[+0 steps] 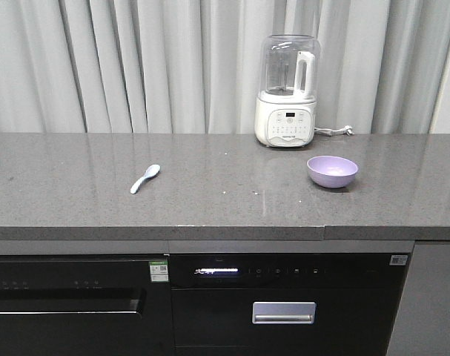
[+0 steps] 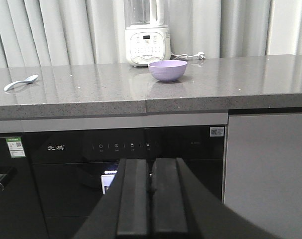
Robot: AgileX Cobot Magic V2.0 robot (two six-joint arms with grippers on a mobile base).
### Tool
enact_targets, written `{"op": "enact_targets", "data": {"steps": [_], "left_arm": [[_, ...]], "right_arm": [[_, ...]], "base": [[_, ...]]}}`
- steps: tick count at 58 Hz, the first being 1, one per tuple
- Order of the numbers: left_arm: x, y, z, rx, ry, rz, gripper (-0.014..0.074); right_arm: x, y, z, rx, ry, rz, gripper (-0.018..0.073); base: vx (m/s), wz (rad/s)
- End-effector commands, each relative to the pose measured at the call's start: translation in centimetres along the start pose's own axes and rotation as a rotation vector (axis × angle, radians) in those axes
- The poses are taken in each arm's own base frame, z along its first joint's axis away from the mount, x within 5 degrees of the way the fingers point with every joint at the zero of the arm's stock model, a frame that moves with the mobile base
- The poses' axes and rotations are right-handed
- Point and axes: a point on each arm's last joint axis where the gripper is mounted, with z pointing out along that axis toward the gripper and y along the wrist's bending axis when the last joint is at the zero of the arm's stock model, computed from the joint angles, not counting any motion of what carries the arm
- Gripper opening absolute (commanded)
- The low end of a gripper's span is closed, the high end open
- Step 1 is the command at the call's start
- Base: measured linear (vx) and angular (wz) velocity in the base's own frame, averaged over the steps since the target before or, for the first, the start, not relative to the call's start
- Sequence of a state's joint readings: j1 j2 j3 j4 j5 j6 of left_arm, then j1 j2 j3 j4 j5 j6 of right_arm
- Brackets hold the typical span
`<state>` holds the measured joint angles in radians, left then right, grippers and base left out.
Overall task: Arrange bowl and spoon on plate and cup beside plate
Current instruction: 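Drive the base toward the white spoon and lilac bowl on the counter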
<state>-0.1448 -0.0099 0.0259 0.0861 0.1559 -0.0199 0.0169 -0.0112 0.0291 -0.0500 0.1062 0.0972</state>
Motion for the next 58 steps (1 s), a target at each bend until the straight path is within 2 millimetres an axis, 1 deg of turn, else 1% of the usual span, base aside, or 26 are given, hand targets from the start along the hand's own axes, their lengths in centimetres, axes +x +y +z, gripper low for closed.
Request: {"op": "enact_targets", "data": {"steps": [1,58], "left_arm": [[-1.73,0.04,-0.38,0.001,-0.130,-0.008,-0.0006],[-1.73,0.04,-0.38,0.001,-0.130,-0.008,-0.0006]], "right_arm": [[-0.63,0.05,-0.04,-0.005,-0.088,-0.020,-0.0008],[-0.63,0.05,-0.04,-0.005,-0.088,-0.020,-0.0008]], "base": [[0.00,0.00],[0.01,-0.01]]}}
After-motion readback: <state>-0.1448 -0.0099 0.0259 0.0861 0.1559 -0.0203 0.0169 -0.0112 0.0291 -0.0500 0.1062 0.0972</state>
